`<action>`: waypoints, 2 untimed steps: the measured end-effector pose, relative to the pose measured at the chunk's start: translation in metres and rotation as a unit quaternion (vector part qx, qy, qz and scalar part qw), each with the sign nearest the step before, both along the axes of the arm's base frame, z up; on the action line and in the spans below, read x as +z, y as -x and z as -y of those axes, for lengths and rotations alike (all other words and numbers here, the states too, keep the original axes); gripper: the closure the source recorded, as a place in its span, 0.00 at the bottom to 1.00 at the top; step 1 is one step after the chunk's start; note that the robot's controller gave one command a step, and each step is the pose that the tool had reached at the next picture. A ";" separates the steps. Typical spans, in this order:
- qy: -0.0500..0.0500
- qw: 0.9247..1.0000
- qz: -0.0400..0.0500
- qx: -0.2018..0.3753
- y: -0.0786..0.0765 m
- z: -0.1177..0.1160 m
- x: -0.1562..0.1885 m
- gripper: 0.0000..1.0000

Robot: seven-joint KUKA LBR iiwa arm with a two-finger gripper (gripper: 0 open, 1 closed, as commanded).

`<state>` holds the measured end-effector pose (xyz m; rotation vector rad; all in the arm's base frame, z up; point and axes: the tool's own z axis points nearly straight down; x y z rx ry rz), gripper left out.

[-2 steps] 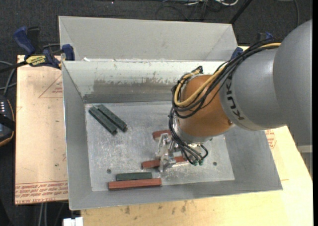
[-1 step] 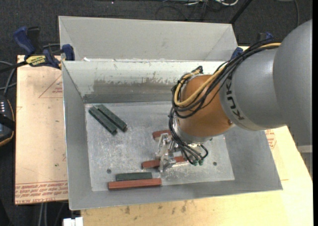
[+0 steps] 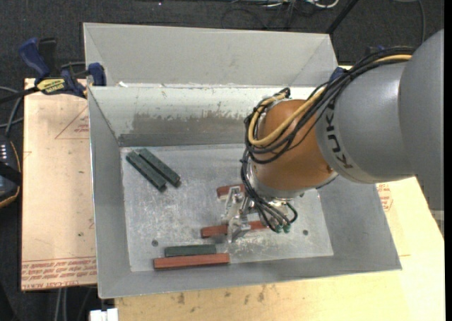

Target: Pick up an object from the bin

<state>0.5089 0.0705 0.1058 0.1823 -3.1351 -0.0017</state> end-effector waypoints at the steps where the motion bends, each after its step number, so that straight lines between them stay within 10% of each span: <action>1: 0.000 1.000 -0.002 0.003 0.011 0.009 0.053 1.00; 2: 0.000 1.000 0.002 -0.010 0.005 0.011 0.159 1.00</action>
Offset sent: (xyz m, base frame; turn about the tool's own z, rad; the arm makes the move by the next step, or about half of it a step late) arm -0.0062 -0.0115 0.1592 0.0199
